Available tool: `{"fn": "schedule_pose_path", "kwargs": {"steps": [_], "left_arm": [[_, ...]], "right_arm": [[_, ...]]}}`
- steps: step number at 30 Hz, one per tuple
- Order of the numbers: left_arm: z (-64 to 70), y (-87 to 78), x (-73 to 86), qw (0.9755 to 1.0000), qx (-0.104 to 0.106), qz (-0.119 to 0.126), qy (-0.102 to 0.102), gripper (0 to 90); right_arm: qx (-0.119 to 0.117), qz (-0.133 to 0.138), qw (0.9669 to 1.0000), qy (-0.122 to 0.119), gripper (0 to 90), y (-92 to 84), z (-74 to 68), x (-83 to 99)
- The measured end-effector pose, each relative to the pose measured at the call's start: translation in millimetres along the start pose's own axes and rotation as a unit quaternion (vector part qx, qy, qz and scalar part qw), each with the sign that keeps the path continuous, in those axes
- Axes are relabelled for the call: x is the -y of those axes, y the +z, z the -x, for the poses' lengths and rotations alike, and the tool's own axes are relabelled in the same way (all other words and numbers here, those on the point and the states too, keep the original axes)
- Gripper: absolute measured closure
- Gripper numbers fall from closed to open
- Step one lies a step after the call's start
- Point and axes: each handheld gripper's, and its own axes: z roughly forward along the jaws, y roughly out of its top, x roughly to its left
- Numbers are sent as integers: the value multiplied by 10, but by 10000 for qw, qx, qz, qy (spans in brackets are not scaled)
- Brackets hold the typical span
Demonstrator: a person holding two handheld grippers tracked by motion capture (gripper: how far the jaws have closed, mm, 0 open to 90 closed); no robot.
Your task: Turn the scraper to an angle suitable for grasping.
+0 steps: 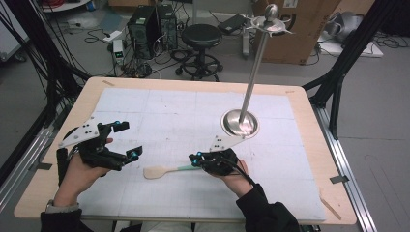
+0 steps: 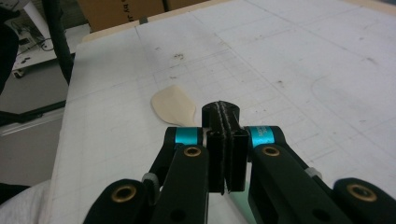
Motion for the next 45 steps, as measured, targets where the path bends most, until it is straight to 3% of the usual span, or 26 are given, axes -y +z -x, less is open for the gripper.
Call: {"fn": "schedule_pose_path", "kwargs": {"steps": [5, 8, 9, 10, 11, 19, 23, 26, 29, 34, 40, 45], "left_arm": [[-8, 7, 12, 10000, -17, -12, -20, 18], [-2, 15, 16, 10000, -11, -26, -15, 18], [-1, 16, 17, 10000, -8, -31, -18, 18], [0, 15, 18, 10000, -10, -30, -17, 18], [-1, 14, 19, 10000, -6, -30, -18, 18], [-10, -22, 22, 9999, 77, 29, -96, 18], [-13, -39, 22, 9999, 43, 30, -97, 18], [-18, -34, 36, 9999, 26, -15, -121, 18], [-3, -21, 35, 9999, 80, -27, -113, 18], [-6, 0, 54, 9999, 53, -91, -103, 18], [-4, 16, 65, 9999, 42, -113, -119, 18], [-16, 7, 65, 9999, 25, -112, -109, 18]], "right_arm": [[-105, -111, 9998, 159, 897, 156, 14, 10], [-182, -332, 9991, 172, 897, 287, -5, 27], [-239, -534, 9981, 194, 899, 358, -18, 45], [-239, -534, 9981, 194, 899, 358, -18, 45], [-291, -755, 9964, 241, 899, 406, -24, 71], [-117, -1210, 9923, 215, 899, 462, 43, 146], [-153, -1231, 9921, 195, 899, 473, 53, 153], [19, -1171, 9931, 29, 899, 491, 63, 156], [104, -1131, 9935, 29, 899, 507, 105, 164], [275, -1097, 9932, 260, 899, 515, 198, 164], [457, -1108, 9924, 296, 900, 544, 295, 128], [315, -1006, 9940, 300, 900, 552, 269, 87]]}}
